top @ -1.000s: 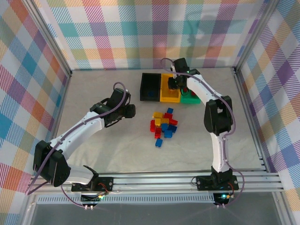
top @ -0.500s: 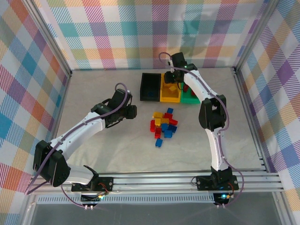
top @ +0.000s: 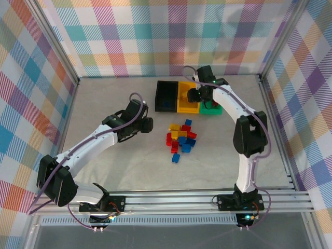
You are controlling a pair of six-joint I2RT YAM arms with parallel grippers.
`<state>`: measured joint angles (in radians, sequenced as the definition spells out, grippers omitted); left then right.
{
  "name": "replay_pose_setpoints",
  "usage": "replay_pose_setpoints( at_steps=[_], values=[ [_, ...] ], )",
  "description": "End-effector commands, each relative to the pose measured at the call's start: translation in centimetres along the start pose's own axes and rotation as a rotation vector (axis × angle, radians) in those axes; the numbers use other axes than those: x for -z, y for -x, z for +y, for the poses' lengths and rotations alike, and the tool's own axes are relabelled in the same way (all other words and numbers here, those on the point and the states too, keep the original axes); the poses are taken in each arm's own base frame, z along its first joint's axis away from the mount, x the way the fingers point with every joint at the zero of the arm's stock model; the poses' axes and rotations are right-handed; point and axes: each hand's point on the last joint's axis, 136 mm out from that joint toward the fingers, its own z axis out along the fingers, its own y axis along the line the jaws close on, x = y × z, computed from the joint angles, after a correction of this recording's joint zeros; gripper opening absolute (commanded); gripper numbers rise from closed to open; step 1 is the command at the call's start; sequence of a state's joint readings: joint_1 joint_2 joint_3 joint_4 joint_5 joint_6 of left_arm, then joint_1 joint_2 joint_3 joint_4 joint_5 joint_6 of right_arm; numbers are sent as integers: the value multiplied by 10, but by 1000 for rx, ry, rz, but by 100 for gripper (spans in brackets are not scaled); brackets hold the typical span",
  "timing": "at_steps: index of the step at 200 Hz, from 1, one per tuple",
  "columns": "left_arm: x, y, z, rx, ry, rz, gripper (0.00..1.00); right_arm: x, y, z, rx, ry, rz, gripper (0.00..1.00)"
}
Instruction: Sort the legos into containers by color
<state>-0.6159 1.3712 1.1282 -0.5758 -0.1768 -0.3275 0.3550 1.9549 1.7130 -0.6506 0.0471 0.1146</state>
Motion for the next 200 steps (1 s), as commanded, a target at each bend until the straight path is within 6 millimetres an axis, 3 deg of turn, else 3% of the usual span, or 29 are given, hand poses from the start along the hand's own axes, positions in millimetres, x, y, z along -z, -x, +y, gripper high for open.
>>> replay_pose_setpoints(
  at_steps=[1, 36, 72, 99, 142, 200],
  values=[
    [-4, -11, -15, -8, -22, 32, 51, 22, -15, 14, -5, 79, -25, 54],
    [-10, -38, -50, -23, -108, 94, 51, 34, -63, 11, -41, 88, 21, 54],
    [-16, -91, -92, -96, -179, 208, 52, 50, -90, 1, -65, 48, 26, 55],
    [-25, -121, -107, -135, -162, 296, 57, 58, -97, -5, -90, 36, 27, 56],
    [-36, -151, -127, -176, -153, 372, 64, 62, -102, -11, -131, 33, 16, 56],
    [-58, -162, -147, -222, -154, 414, 64, 65, -110, -16, -145, 21, 22, 56]
  ],
)
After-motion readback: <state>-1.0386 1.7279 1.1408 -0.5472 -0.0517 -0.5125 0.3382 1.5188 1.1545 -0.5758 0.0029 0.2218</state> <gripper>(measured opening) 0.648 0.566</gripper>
